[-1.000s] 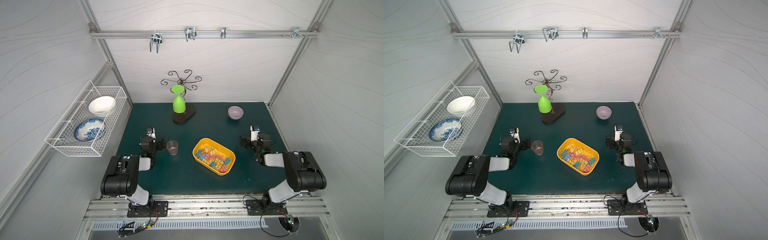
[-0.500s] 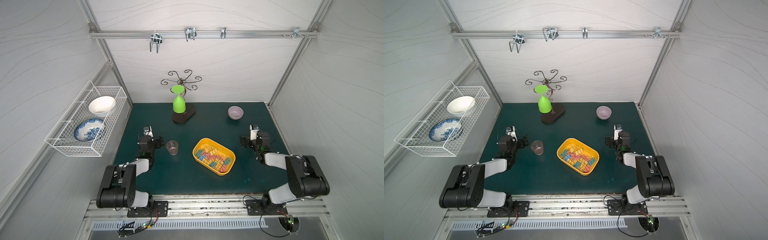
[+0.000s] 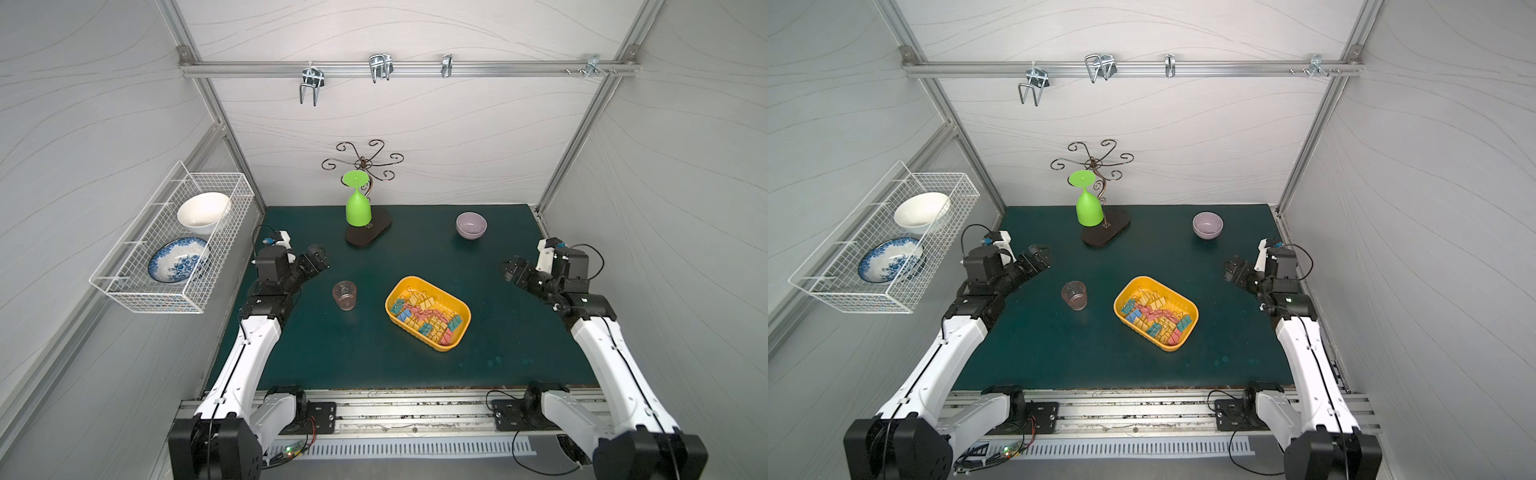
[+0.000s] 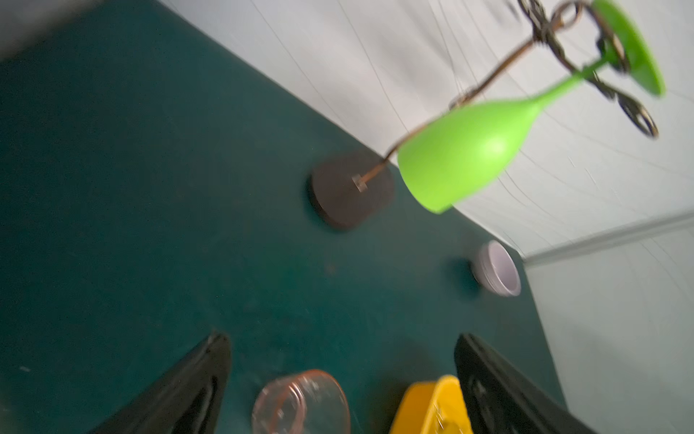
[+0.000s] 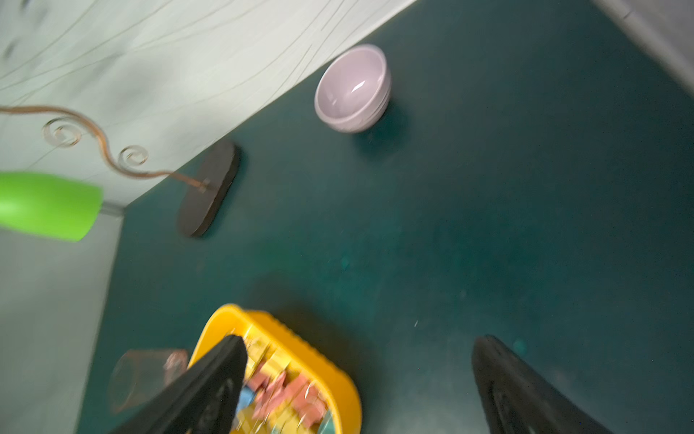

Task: Take out the binder clips from the storage box
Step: Adjust the storage box at the center of the board.

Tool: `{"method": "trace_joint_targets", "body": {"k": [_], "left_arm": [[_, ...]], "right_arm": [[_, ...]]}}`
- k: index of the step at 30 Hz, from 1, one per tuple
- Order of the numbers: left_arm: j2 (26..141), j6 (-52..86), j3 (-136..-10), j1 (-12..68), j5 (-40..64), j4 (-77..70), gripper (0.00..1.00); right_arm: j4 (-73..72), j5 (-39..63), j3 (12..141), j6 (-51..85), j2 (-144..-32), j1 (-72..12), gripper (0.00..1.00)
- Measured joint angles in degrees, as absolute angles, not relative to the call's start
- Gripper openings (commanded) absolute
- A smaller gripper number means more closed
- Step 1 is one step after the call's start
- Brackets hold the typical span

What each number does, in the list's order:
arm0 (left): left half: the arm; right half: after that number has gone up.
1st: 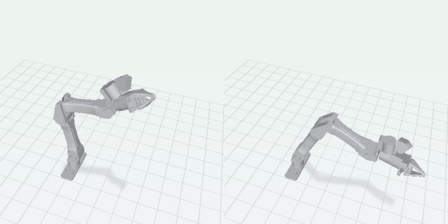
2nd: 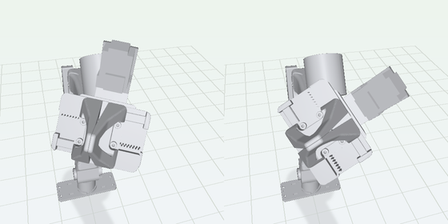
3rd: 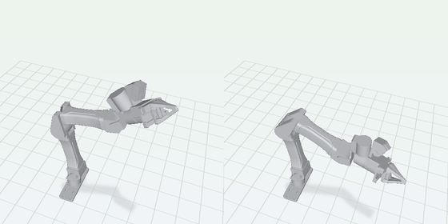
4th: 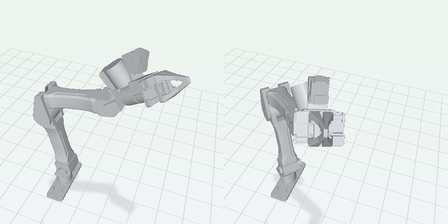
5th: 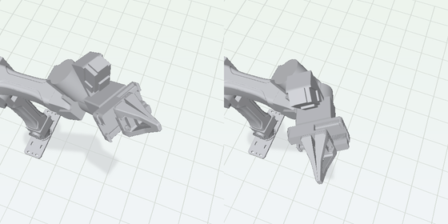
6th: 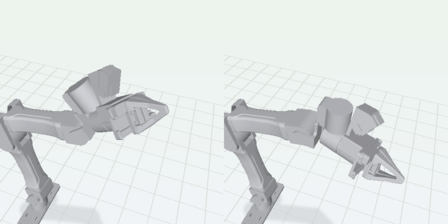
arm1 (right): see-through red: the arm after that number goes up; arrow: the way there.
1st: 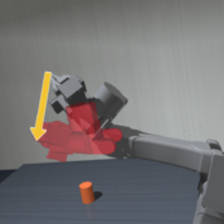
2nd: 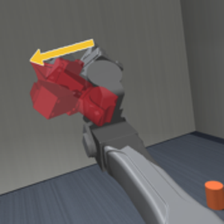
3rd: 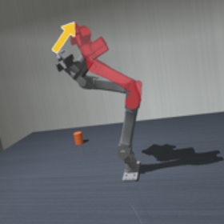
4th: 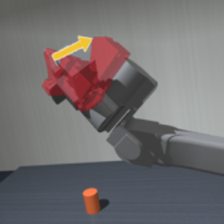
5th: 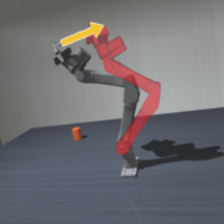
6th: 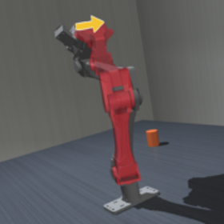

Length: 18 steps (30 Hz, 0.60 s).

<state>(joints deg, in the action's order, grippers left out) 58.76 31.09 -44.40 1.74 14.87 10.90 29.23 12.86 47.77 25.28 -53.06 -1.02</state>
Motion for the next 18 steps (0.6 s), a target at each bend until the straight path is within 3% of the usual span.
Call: {"method": "trace_joint_targets", "body": {"k": [10,18], "left_arm": [[56.6,30.9,-44.5,33.4,10.7,28.4,0.98],[67.5,30.1,-46.5,39.2,8.0,29.7,0.98]], "right_arm": [[45.6,24.0,41.0,30.7,-49.4,-5.3,0.61],[42.4,25.0,34.7,39.4,-51.8,-17.4,0.54]]}}
